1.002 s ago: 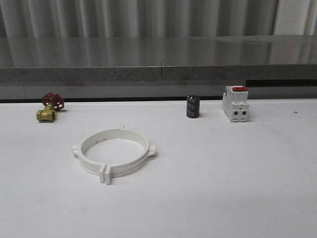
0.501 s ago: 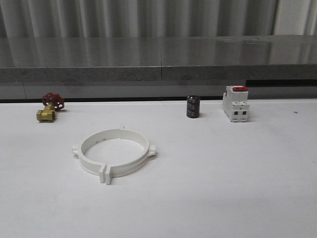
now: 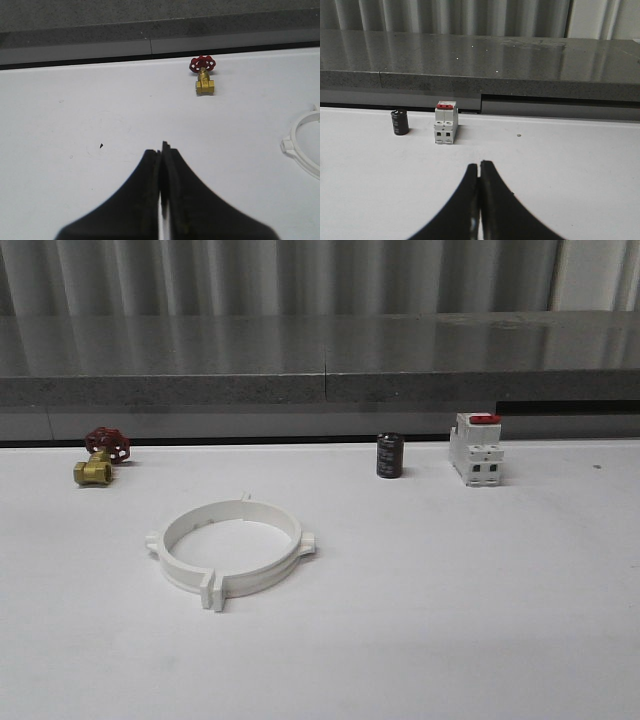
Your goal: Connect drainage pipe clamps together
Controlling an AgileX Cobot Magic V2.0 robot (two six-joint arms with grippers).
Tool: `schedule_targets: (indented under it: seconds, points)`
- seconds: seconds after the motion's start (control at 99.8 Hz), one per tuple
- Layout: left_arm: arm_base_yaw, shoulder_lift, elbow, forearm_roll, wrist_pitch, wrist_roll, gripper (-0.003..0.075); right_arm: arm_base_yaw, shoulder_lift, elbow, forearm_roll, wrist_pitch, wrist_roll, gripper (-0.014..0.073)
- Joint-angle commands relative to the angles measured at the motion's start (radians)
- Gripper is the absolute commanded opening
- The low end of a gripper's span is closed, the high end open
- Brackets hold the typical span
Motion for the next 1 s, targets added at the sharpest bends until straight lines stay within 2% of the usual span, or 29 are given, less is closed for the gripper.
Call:
schedule_targets:
  seconds: [0.0, 0.13, 0.26, 0.411, 0.461, 0.691, 0.841, 0.992]
  points:
    - [0.003, 0.004, -0.027, 0.019, -0.067, 0.0, -0.002, -0.008, -0.018, -0.019, -0.001, -0.08, -0.001, -0.0065]
    - [0.003, 0.004, -0.027, 0.006, -0.077, 0.0, -0.002, -0.008, -0.018, -0.019, -0.001, -0.08, -0.001, -0.0065]
    - [0.003, -0.046, 0.003, -0.066, -0.167, 0.019, -0.002, -0.008, -0.018, -0.019, -0.001, -0.08, -0.001, -0.0065]
    - [0.003, -0.167, 0.097, -0.262, -0.279, 0.259, -0.002, -0.008, -0.018, -0.019, -0.001, -0.08, -0.001, -0.0065]
    - [0.003, -0.211, 0.139, -0.292, -0.304, 0.297, -0.002, -0.008, -0.018, -0.019, -0.001, -0.08, -0.001, -0.0065]
    - [0.003, -0.413, 0.377, -0.414, -0.432, 0.31, -0.002, -0.008, -0.018, -0.019, -0.001, -0.079, -0.001, -0.0065]
    - [0.003, -0.496, 0.519, -0.418, -0.538, 0.31, -0.002, -0.008, -0.018, -0.019, -0.001, -0.078, -0.001, -0.0065]
    - [0.003, -0.536, 0.592, -0.418, -0.602, 0.308, -0.002, -0.008, -0.018, -0.019, -0.001, -0.078, -0.001, -0.0065]
